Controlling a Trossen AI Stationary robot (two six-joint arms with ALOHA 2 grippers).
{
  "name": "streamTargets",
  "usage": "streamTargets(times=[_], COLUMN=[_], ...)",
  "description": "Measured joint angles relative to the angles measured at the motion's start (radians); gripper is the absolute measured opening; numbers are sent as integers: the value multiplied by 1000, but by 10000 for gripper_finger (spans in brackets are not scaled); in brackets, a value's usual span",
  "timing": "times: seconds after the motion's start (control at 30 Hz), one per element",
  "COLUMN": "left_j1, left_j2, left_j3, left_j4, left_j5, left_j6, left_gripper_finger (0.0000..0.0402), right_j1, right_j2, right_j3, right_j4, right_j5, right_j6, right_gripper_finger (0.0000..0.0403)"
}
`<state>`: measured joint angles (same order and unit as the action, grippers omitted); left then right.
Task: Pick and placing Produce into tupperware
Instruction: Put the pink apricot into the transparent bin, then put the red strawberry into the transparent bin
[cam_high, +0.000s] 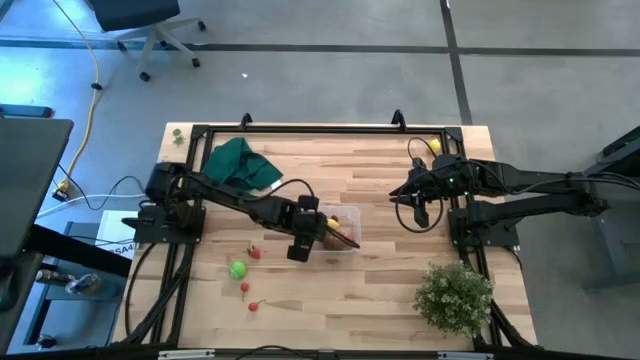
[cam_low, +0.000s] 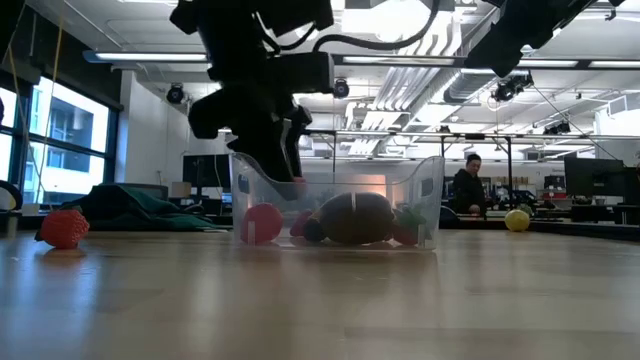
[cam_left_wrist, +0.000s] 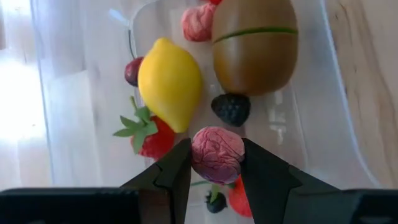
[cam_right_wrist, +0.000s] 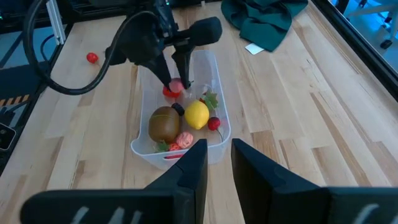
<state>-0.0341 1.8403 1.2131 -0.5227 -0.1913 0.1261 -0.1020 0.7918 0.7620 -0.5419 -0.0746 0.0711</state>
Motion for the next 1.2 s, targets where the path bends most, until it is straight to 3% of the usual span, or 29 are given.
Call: streamTargets(times=[0.67, 1.0, 1.2], left_j1=[1, 1, 1], left_j2=[42, 42, 40], left_j3=[-1, 0, 0], left_j4=[49, 41, 46], left_j5=[26, 26, 47], left_j6=[-4, -2, 0], left_gripper_finger=[118, 168, 169], right_j1=[0, 0, 0], right_j2=[0, 0, 0], right_j3=[0, 0, 0], right_j4=[0, 0, 0], right_j5=[0, 0, 0], right_j6=[0, 0, 0], right_gripper_finger=[62, 62, 62])
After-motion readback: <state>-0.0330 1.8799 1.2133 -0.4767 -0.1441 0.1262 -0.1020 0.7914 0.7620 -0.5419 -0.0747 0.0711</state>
